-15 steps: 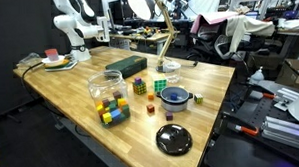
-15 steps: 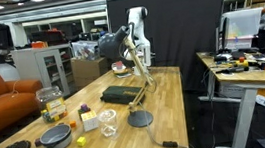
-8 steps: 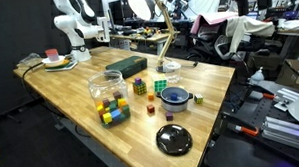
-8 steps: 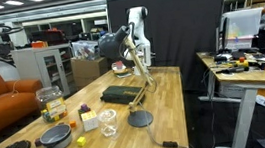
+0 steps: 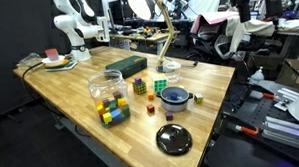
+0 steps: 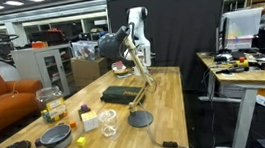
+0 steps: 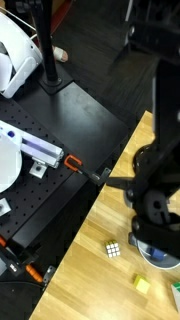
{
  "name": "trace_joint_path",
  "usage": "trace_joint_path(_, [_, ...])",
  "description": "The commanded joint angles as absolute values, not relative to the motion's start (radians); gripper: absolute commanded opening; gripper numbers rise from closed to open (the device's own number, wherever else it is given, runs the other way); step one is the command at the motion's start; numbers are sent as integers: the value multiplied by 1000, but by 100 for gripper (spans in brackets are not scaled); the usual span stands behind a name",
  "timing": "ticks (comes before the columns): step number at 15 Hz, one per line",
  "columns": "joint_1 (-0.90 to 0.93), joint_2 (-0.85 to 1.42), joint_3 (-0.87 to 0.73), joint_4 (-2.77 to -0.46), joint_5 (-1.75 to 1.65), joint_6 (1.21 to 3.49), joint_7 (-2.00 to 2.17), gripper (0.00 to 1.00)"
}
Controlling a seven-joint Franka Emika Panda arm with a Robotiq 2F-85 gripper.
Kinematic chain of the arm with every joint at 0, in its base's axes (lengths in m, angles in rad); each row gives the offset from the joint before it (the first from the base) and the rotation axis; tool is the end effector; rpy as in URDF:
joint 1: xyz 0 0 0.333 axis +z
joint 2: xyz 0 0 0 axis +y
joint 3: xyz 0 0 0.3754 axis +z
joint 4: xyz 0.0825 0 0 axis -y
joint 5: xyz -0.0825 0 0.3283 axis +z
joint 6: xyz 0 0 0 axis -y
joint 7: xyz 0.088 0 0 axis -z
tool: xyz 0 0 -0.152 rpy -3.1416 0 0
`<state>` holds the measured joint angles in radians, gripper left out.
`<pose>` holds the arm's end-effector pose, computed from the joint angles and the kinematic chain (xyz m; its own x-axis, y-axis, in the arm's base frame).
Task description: Pick up the lid and close the bowl
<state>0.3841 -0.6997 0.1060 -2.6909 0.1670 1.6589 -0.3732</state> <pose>0.1553 0.1130 0.4417 0.6606 0.6986 -0.2750 0.6722 -0.7135 -0.1979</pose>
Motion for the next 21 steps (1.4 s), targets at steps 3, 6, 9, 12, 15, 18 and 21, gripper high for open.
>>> trace_joint_path(3, [383, -612, 171, -2682, 182, 1719, -310, 100])
trace_joint_path(6, [429, -481, 243, -2666, 218, 1837, -288, 100])
trace_joint_path(9, [460, -344, 273, -2634, 259, 1941, -310, 100])
trace_joint_path(12, [457, -381, 284, -2669, 241, 1936, -291, 100])
trace_joint_path(15, [459, -406, 281, -2670, 240, 1932, -290, 100])
trace_joint_path(18, [459, -412, 281, -2673, 240, 1932, -290, 100])
trace_joint_path(21, [462, -375, 276, -2670, 261, 1985, -317, 100])
